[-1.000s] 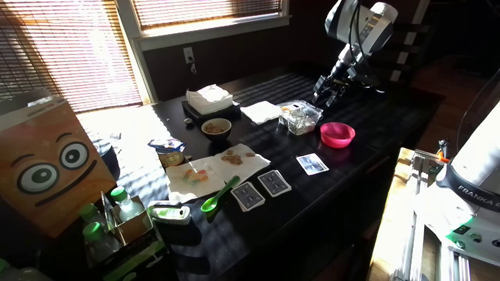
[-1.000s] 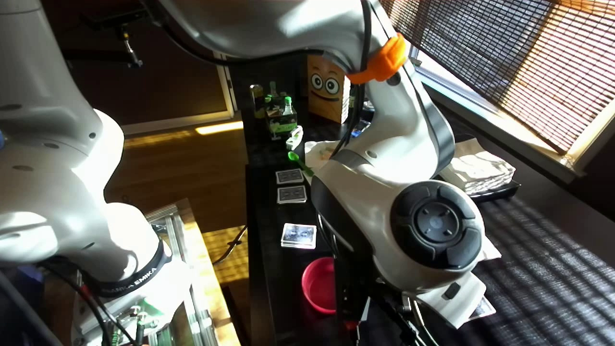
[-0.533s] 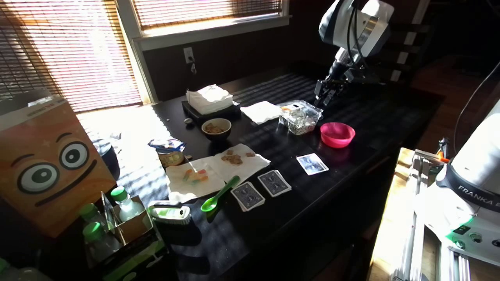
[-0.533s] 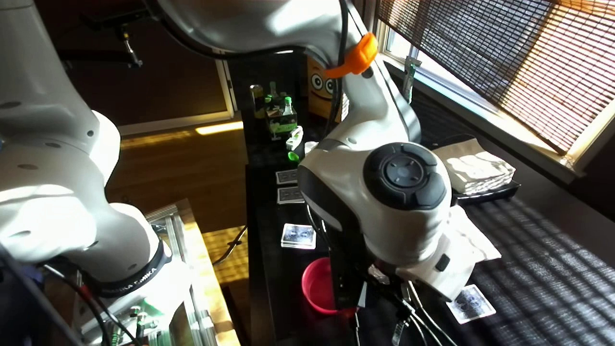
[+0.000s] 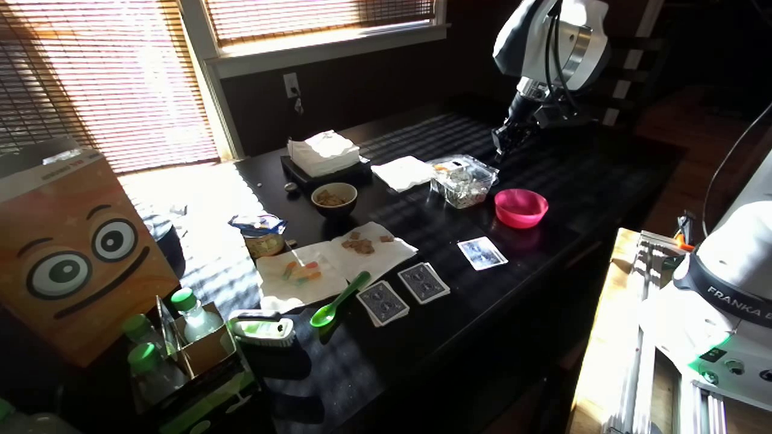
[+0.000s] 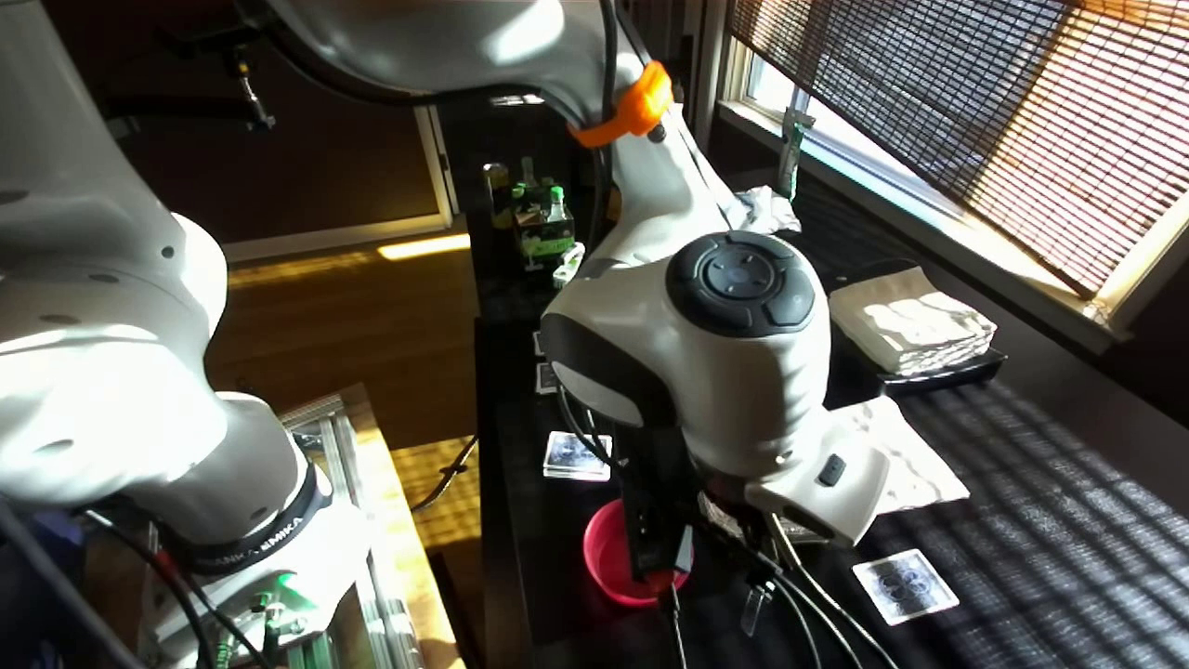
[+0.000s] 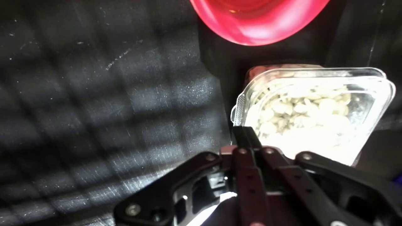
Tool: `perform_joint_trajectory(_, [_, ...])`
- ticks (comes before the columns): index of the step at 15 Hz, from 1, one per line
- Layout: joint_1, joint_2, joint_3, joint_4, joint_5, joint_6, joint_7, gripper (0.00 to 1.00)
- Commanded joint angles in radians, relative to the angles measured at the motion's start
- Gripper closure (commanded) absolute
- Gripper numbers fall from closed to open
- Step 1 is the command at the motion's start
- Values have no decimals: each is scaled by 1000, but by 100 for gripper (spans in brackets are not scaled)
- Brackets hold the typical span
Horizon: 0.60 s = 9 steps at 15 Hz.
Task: Put the transparent lid on the transparent bowl
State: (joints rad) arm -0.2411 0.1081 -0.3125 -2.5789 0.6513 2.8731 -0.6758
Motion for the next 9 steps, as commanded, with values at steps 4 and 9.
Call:
perform_joint_trajectory(4, [23, -81, -24, -61, -151, -10, 139, 100])
perform_joint_trajectory(9, [17, -139, -9, -77, -191, -69, 164, 100])
